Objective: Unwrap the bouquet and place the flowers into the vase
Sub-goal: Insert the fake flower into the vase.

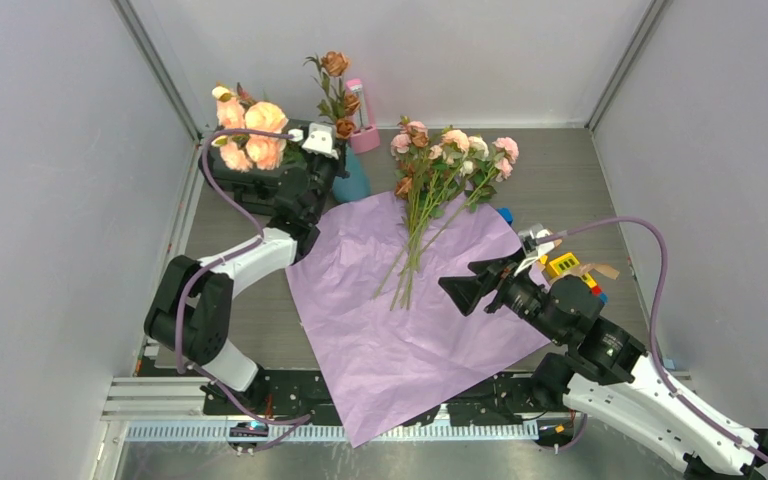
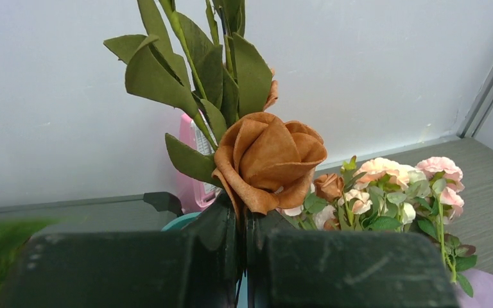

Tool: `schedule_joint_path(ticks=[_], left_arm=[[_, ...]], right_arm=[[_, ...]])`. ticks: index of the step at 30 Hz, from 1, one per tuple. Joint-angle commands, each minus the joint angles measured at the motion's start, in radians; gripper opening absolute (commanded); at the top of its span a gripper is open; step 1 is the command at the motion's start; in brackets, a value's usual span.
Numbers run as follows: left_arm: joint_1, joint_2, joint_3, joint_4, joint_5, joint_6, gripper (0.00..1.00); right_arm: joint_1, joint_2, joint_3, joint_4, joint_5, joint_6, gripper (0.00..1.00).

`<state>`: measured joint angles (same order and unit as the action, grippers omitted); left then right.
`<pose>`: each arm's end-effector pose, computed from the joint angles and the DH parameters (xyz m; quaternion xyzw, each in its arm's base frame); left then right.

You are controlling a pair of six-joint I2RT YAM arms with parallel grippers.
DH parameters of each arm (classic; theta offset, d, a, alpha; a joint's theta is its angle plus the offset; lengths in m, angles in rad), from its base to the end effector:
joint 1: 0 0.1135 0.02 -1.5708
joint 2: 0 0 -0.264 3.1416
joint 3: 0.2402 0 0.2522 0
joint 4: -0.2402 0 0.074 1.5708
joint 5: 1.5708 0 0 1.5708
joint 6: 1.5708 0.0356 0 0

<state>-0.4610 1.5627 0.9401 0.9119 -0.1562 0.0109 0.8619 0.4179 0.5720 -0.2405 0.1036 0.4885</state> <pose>0.3217 -0.1536 0.3145 0.0785 0.5941 -0.1329 0.7895 0.0813 0.0891 0.3081 -0.1022 0.7297 0.3921 0.5507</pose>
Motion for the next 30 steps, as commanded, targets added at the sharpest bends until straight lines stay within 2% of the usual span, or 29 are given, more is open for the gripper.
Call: schedule_joint_path(ticks=[1, 30], left_arm=[[-0.004, 0.002, 0.0, -0.007, -0.019, 0.018, 0.0], [0.02, 0.123, 0.193, -0.201, 0.067, 0.035, 0.0]], right_arm=[[0.002, -0.02, -0.002, 0.039, 0.02, 0.012, 0.99], [0.002, -0.035, 0.005, 0.031, 0.023, 0.011, 0.99]])
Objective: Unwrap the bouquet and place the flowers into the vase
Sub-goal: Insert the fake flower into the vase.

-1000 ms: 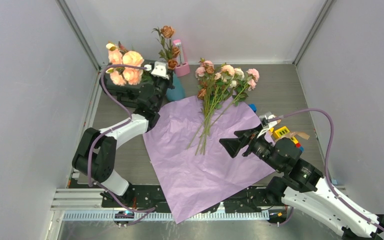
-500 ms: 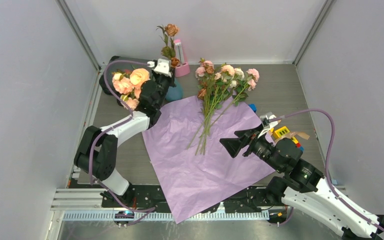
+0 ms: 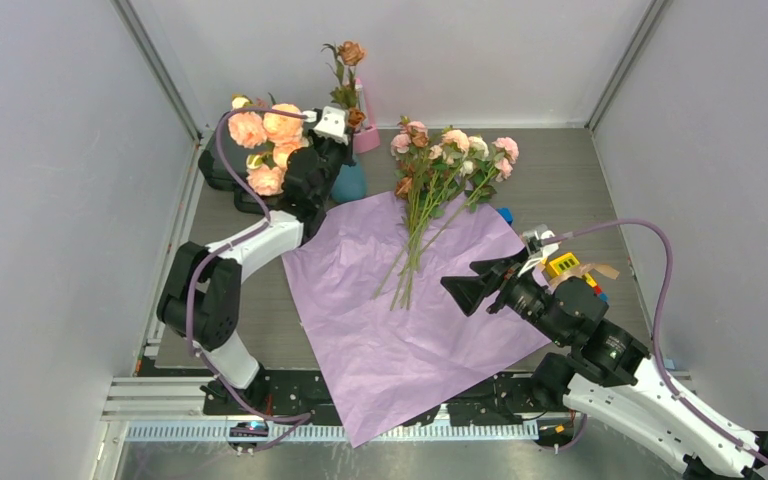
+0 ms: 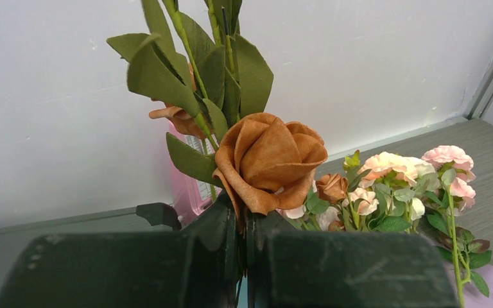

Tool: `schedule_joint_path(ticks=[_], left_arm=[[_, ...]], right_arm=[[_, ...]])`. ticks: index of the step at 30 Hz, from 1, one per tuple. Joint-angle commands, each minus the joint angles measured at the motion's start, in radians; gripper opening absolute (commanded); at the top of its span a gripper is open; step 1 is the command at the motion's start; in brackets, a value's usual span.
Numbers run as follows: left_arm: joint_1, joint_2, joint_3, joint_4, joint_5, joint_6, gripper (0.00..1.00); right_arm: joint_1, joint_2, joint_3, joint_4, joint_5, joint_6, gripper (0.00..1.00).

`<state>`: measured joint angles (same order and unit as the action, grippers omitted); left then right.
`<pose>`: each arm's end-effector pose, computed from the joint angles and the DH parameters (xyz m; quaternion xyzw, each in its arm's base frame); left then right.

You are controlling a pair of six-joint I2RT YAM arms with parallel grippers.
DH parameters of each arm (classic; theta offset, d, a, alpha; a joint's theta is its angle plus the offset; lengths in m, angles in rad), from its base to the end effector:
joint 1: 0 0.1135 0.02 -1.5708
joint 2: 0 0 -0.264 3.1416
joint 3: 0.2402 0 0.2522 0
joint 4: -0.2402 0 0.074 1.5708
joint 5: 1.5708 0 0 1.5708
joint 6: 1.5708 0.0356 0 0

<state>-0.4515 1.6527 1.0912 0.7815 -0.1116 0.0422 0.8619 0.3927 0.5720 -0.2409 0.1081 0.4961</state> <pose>0.3505 -0.1656 0.3208 0.1103 0.6159 -0.1242 0.7701 0.0782 0.0853 0.3105 -0.0959 0.7221 0.3989 0.5570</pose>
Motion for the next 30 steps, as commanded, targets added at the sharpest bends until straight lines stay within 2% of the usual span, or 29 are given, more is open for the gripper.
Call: schedule_joint_path(ticks=[1, 10, 21, 26, 30], left_arm=[[0.011, 0.038, 0.047, -0.073, 0.024, -0.001, 0.0], [0.019, 0.062, 0.092, -0.104, 0.049, -0.023, 0.0], [0.019, 0.031, 0.04, -0.08, -0.002, -0.03, 0.0], [0.019, 0.012, 0.035, -0.104, 0.025, -0.014, 0.2], [0.019, -0.015, 0.033, -0.135, 0.052, -0.007, 0.26]], right_arm=[[0.002, -0.01, 0.006, 0.031, 0.019, 0.003, 0.99], [0.002, 0.001, 0.014, 0.031, 0.018, -0.002, 0.99], [0.002, 0.017, 0.021, 0.032, 0.008, -0.003, 0.99], [0.001, 0.018, 0.022, 0.032, 0.008, -0.002, 0.99], [0.002, 0.02, 0.021, 0.035, 0.006, 0.0, 0.99]])
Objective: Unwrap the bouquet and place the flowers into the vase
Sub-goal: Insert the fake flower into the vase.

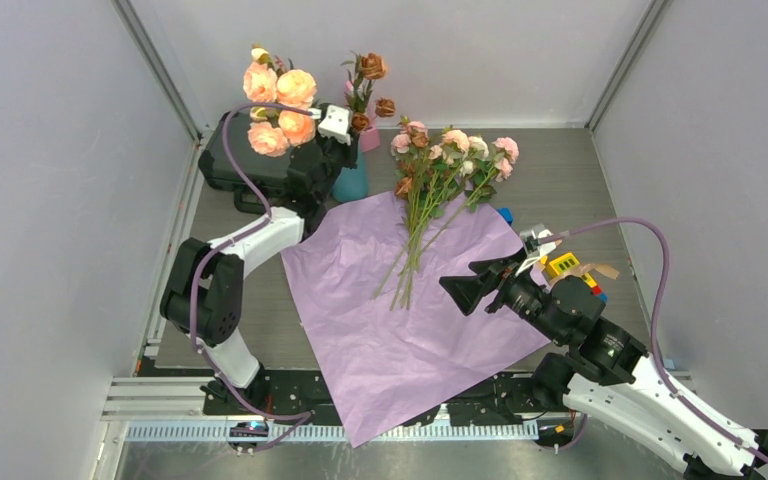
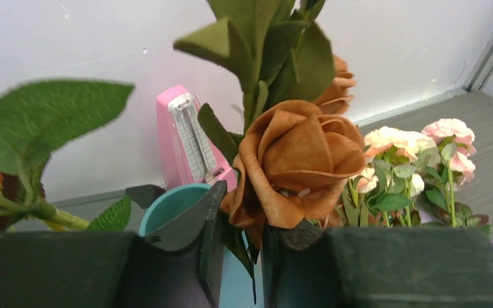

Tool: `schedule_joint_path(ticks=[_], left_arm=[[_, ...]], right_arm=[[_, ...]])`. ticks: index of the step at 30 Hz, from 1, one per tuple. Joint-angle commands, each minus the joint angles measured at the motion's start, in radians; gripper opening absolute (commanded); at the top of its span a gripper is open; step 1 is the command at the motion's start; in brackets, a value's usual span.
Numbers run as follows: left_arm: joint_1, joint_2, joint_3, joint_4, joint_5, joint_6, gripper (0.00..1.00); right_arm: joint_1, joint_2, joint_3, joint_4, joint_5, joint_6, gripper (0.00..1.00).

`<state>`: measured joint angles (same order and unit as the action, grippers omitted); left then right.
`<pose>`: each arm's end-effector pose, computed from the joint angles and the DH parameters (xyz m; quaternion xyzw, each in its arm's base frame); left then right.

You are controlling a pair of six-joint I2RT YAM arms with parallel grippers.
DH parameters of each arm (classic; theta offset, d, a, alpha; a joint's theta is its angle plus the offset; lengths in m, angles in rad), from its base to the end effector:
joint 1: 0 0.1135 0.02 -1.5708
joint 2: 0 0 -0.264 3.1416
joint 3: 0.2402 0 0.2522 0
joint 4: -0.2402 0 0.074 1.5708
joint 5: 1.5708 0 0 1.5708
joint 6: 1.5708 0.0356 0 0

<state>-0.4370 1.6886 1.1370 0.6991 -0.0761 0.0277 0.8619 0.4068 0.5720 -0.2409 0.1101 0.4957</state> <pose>0.3630 -0.1666 0.3145 0.1222 0.6417 -0.1295 0.7460 0.0800 0.0873 0.3091 -0.0965 0.7268 0.3948 0.5537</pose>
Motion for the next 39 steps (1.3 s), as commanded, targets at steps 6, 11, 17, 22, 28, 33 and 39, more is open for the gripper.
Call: schedule_joint_path(ticks=[6, 11, 17, 22, 28, 33, 39], left_arm=[[0.004, -0.093, -0.041, -0.069, 0.045, 0.014, 0.39], [0.004, -0.119, -0.052, -0.092, 0.05, -0.003, 0.51], [0.004, -0.156, -0.088, -0.112, 0.071, -0.068, 0.64], [0.004, -0.189, -0.092, -0.169, 0.115, -0.102, 0.71], [-0.014, -0.277, -0.125, -0.273, 0.157, -0.136, 0.75], [-0.028, -0.365, -0.124, -0.413, 0.165, -0.152, 0.79], [-0.031, -0.488, -0.101, -0.671, 0.118, -0.288, 0.8]], right_arm=[[0.001, 0.005, 0.016, 0.039, 0.0, 0.004, 0.99], [0.002, -0.007, 0.008, 0.04, 0.0, 0.01, 0.99], [0.002, -0.024, 0.0, 0.038, 0.0, 0.02, 0.99], [0.002, -0.012, 0.01, 0.019, -0.011, 0.024, 0.99], [0.001, -0.009, 0.019, 0.004, -0.018, 0.034, 0.99], [0.002, 0.014, 0.056, -0.047, -0.031, 0.034, 1.0], [0.002, 0.06, 0.108, -0.138, 0.041, 0.095, 0.99]])
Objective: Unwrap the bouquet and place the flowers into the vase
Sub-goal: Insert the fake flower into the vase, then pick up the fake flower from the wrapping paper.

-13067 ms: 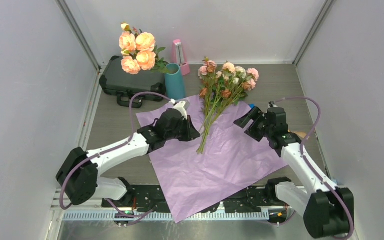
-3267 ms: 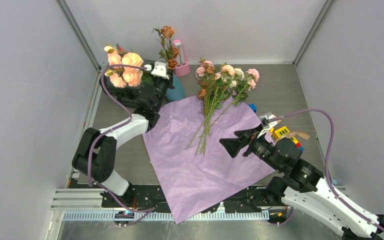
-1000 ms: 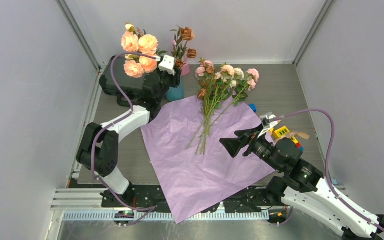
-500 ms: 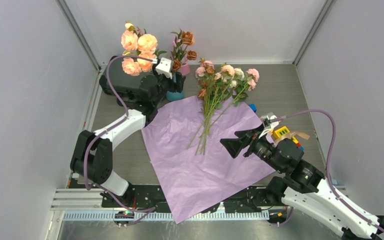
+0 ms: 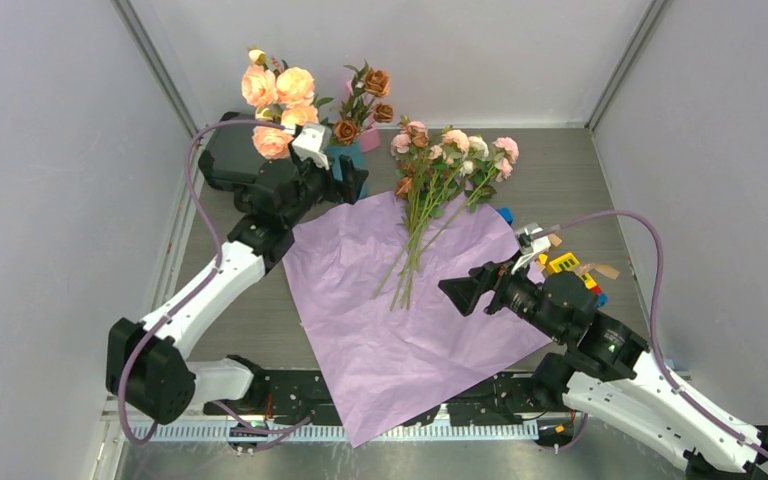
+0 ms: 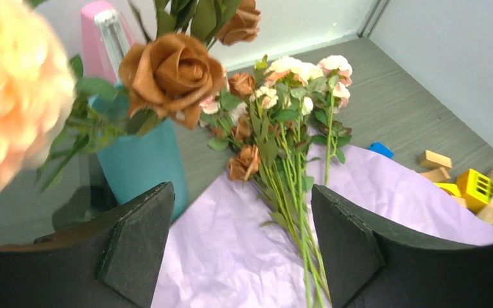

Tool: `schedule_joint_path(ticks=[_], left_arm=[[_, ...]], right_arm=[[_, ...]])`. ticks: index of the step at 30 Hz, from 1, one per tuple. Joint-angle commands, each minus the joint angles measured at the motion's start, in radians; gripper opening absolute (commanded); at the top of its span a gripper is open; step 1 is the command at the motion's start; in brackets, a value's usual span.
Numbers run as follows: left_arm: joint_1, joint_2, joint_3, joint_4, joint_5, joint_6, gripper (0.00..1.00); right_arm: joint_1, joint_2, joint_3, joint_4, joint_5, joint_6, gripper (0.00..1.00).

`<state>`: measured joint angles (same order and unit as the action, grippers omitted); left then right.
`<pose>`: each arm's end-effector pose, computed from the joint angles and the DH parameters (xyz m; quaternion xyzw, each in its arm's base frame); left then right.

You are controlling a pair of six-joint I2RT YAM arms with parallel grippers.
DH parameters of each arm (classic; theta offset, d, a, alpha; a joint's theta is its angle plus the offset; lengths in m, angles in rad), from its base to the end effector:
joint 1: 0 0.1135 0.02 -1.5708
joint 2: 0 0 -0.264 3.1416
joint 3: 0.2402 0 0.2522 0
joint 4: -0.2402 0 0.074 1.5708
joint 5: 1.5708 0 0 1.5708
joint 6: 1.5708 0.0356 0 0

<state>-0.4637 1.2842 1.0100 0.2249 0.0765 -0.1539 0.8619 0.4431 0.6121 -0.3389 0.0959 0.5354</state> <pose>0.2732 -0.1396 0.3528 0.1377 0.7111 -0.2358 0.6480 0.0812 0.0894 0.3085 -0.0936 0.7585 0.3860 0.5166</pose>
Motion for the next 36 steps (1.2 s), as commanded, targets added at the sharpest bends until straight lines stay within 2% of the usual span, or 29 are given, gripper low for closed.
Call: schedule_joint_path(ticks=[1, 5, 13, 17, 21, 25, 31, 36], left_arm=[[-0.003, -0.101, 0.036, -0.257, -0.057, -0.13, 0.8], [-0.004, -0.174, 0.023, -0.387, -0.064, -0.178, 0.81], [-0.004, -0.219, 0.019, -0.536, 0.158, -0.162, 0.82], [-0.004, -0.205, 0.005, -0.534, 0.186, -0.158, 0.82], [-0.004, -0.182, 0.02, -0.542, 0.244, -0.163, 0.82], [-0.004, -0.184, 0.02, -0.556, 0.224, -0.156, 0.82], [-0.004, -0.198, 0.011, -0.568, 0.205, -0.147, 0.81], [-0.006, -0.198, 0.007, -0.568, 0.207, -0.155, 0.8]], right_arm=[[0.002, 0.028, 0.082, -0.059, 0.083, 0.068, 0.98], [0.002, 0.072, 0.123, -0.11, 0.151, 0.131, 0.98], [-0.022, 0.298, 0.191, -0.167, 0.272, 0.149, 0.92], [-0.141, 0.432, 0.198, -0.098, 0.153, 0.135, 0.86], [-0.337, 0.56, 0.168, 0.071, -0.047, 0.152, 0.81], [-0.49, 0.716, 0.175, 0.189, -0.172, 0.159, 0.78], [-0.609, 0.928, 0.218, 0.344, -0.214, 0.183, 0.73], [-0.658, 1.097, 0.25, 0.468, -0.218, 0.226, 0.68]])
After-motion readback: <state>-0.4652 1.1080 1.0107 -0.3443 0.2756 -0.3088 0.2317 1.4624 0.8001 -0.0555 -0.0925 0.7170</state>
